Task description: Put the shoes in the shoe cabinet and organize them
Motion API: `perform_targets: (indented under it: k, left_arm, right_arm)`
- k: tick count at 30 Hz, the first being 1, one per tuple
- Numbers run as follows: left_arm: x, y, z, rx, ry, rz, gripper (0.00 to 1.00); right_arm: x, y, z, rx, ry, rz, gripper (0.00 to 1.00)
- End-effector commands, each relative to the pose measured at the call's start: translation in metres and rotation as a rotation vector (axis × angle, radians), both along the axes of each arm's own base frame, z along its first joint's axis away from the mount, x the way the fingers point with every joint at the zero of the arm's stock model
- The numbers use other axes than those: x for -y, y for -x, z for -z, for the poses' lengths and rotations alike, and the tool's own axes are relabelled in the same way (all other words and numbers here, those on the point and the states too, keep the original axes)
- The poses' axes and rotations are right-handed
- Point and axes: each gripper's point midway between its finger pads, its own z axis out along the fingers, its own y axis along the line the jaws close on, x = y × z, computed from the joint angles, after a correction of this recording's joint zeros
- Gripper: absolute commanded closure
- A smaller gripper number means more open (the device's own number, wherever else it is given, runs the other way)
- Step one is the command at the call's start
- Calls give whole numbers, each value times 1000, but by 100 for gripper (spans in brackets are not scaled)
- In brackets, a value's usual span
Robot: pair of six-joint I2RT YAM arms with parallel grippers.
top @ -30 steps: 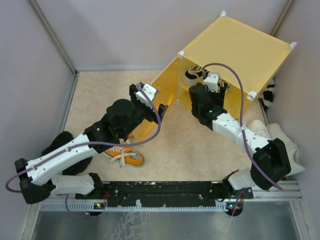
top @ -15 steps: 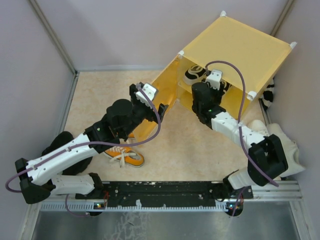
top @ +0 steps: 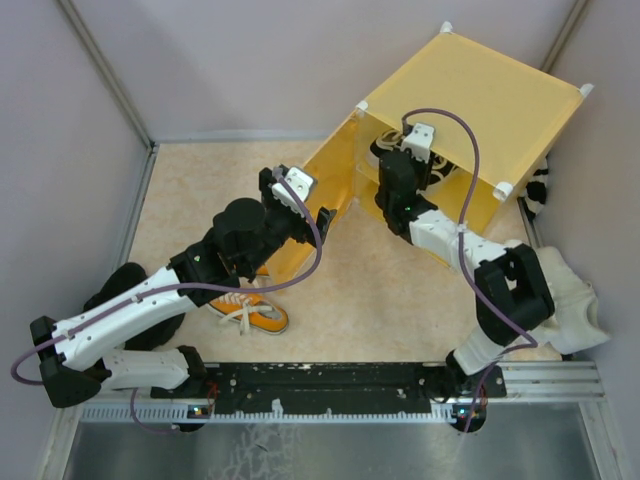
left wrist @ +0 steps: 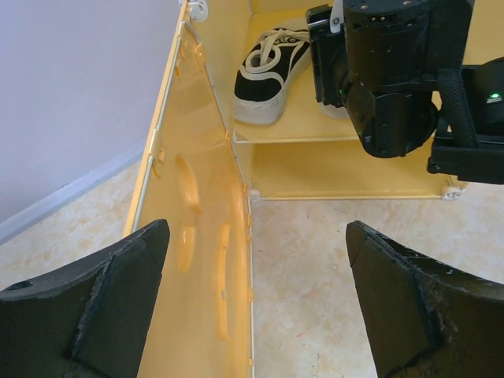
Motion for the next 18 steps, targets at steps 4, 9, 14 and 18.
perform_targets:
  k: [4, 9, 14, 18]
  left_arm:
    - [-8, 0, 37, -75, -89, -30, 2]
    - [-8, 0, 38, -75, -94, -34, 2]
    - [-9, 0, 38, -76, -95, -34, 2]
    - [-9, -1, 39, -76, -95, -36, 2]
  right_arm:
    - [3, -39, 3, 65, -9, 33, 62]
    - [8, -48, 7, 66, -6, 32, 62]
    - [9, -56, 4, 95, -17, 1, 62]
    - [7, -66, 4, 117, -28, -18, 63]
